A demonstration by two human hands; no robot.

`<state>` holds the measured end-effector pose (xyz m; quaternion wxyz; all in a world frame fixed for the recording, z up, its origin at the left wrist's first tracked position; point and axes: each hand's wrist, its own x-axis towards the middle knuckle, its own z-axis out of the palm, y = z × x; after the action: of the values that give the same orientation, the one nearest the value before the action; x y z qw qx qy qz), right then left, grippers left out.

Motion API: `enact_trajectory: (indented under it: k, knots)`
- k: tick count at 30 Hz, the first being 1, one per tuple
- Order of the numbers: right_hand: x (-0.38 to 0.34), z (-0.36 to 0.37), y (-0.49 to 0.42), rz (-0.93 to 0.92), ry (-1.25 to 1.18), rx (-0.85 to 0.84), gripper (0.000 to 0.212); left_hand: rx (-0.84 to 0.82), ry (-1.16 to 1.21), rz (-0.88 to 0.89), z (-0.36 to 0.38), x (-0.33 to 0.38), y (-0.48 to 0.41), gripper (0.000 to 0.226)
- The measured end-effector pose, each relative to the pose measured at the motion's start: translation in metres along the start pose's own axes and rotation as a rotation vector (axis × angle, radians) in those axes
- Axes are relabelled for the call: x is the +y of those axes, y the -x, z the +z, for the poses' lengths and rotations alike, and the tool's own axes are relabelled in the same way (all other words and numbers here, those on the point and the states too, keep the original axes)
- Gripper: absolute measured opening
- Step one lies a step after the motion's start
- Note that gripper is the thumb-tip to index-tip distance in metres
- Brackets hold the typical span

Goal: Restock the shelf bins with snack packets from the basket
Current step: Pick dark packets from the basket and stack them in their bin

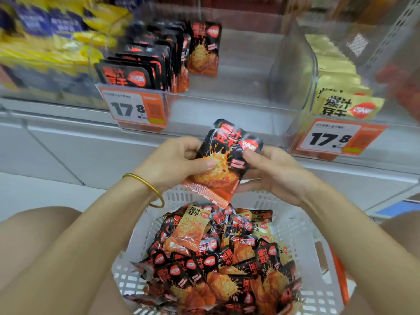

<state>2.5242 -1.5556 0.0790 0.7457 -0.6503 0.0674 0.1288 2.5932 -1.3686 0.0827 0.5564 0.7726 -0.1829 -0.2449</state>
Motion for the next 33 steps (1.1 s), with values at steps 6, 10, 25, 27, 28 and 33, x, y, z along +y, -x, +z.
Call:
enact_trajectory:
  k: [6, 10, 25, 27, 28, 33]
  knots:
    - [-0.087, 0.023, -0.019, -0.328, 0.219, 0.216, 0.009, 0.448, -0.104, 0.411, -0.027, 0.058, -0.012, 0.006]
    - [-0.141, 0.014, -0.087, -0.406, 0.367, 0.436, 0.013, 0.804, -0.969, 0.580, -0.059, 0.064, -0.043, 0.024]
    - [-0.133, -0.017, -0.272, -0.131, 0.948, 0.800, 0.042, 0.772, -1.213, 0.604, -0.080, 0.037, -0.071, 0.030]
    - [-0.130, -0.014, -0.279, -0.143, 0.888, 0.818, 0.052, 0.783, -1.210, 0.610, -0.080, 0.036, -0.072, 0.029]
    - [-0.128, -0.013, -0.280, -0.135, 0.865, 0.827, 0.055, 0.784, -1.210, 0.613, -0.080, 0.036, -0.072, 0.029]
    - [-0.131, -0.016, -0.279, -0.079, 0.793, 0.864, 0.063, 0.812, -1.203, 0.649, -0.081, 0.035, -0.073, 0.028]
